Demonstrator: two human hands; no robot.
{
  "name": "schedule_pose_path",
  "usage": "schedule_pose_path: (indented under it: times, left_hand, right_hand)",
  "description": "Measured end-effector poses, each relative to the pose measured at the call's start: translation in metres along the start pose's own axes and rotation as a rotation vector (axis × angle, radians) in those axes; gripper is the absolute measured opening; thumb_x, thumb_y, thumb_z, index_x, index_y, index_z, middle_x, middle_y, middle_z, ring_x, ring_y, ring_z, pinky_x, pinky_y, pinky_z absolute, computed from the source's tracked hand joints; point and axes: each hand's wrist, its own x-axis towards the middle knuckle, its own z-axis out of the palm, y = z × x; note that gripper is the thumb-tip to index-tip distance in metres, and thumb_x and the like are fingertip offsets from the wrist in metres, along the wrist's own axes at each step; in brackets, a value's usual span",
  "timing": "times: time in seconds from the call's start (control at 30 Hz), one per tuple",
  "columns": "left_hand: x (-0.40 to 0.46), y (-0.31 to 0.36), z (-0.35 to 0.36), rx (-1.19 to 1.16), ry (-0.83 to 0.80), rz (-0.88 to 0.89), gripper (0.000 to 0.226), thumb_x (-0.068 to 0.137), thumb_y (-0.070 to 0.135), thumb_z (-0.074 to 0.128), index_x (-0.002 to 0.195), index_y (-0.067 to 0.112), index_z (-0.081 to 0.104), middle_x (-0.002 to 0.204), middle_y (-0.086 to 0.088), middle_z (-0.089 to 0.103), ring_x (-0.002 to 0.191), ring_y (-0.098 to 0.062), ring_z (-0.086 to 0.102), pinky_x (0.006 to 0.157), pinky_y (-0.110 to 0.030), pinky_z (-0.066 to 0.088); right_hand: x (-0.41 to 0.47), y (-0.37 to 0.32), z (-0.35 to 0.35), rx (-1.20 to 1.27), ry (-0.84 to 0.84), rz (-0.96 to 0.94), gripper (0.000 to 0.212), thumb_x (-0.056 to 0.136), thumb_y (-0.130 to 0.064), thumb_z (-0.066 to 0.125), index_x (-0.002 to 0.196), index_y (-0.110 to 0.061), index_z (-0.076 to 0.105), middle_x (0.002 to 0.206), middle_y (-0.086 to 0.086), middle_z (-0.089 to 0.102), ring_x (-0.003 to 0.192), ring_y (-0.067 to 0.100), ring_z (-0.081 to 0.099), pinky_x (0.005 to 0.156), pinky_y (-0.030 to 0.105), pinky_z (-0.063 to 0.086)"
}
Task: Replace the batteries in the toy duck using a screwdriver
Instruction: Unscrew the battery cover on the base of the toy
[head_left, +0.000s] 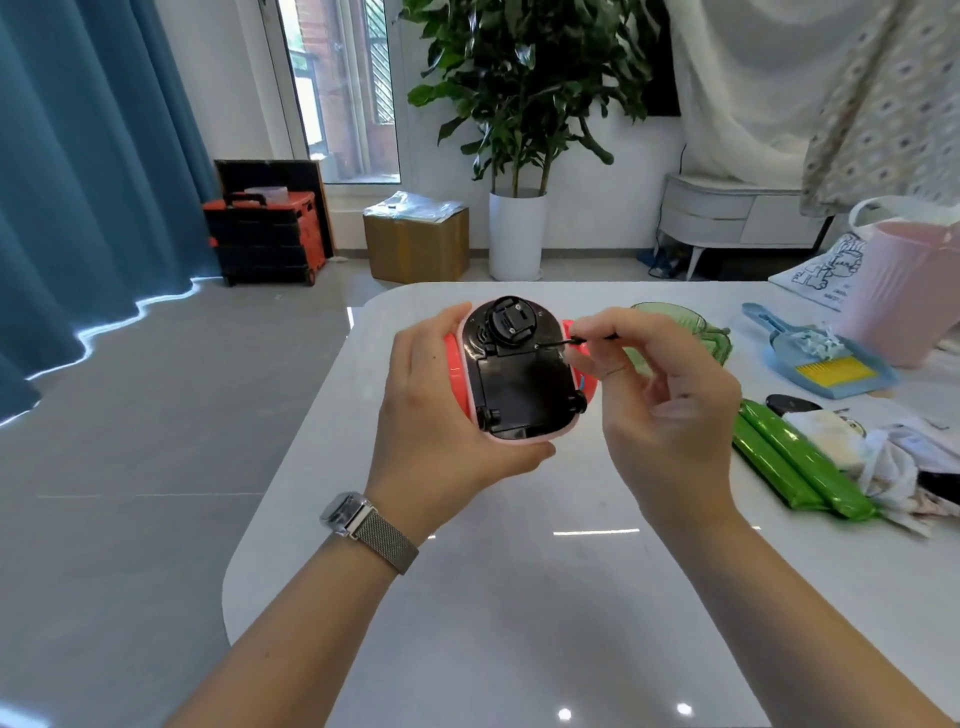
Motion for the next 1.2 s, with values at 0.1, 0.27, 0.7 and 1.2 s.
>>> schedule_pose_path:
  times: [0.1, 0.27, 0.7, 1.2]
  left_hand:
    - [0.001, -0.002, 0.001, -0.014, 0.026, -0.027, 0.113, 0.041, 0.037, 0.095, 0.138, 0.024, 0.038, 0.131, 0.007, 0.042, 0.112, 0.005, 0.04, 0.09, 0.003, 0.033]
    - [-0.004, 0.001, 0.0, -0.002, 0.027, -0.031, 0.114, 0.041, 0.037, 0.095, 0.138, 0.024, 0.037, 0.13, 0.008, 0.041, 0.114, 0.0, 0.039, 0.089, 0.006, 0.033]
    - [-0.019, 0.011, 0.006, 0.047, -0.034, 0.036, 0.111, 0.046, 0.043, 0.093, 0.139, 0.023, 0.037, 0.134, 0.004, 0.042, 0.117, -0.001, 0.037, 0.092, -0.001, 0.032]
    - [-0.023, 0.01, 0.007, 0.061, -0.022, 0.04, 0.111, 0.047, 0.046, 0.091, 0.14, 0.022, 0.036, 0.135, 0.002, 0.042, 0.115, 0.005, 0.033, 0.088, 0.008, 0.029]
  right_hand:
    - [-0.009, 0.002, 0.001, 0.027, 0.029, 0.045, 0.026, 0.092, 0.001, 0.057, 0.108, -0.017, 0.066, 0.101, -0.001, 0.069, 0.092, 0.023, 0.069, 0.076, 0.04, 0.059]
    - [-0.013, -0.005, 0.005, 0.001, 0.078, 0.019, 0.036, 0.091, -0.012, 0.06, 0.126, -0.016, 0.056, 0.108, -0.008, 0.068, 0.093, 0.022, 0.069, 0.081, 0.044, 0.057]
    - [-0.016, -0.015, -0.004, -0.136, 0.128, -0.007, 0.032, 0.087, -0.011, 0.068, 0.118, -0.019, 0.063, 0.077, 0.008, 0.057, 0.071, 0.022, 0.058, 0.064, 0.034, 0.053]
    - [-0.022, -0.016, -0.009, -0.061, 0.066, 0.016, 0.04, 0.093, -0.004, 0.057, 0.129, -0.021, 0.051, 0.106, -0.007, 0.061, 0.094, 0.018, 0.064, 0.08, 0.027, 0.056]
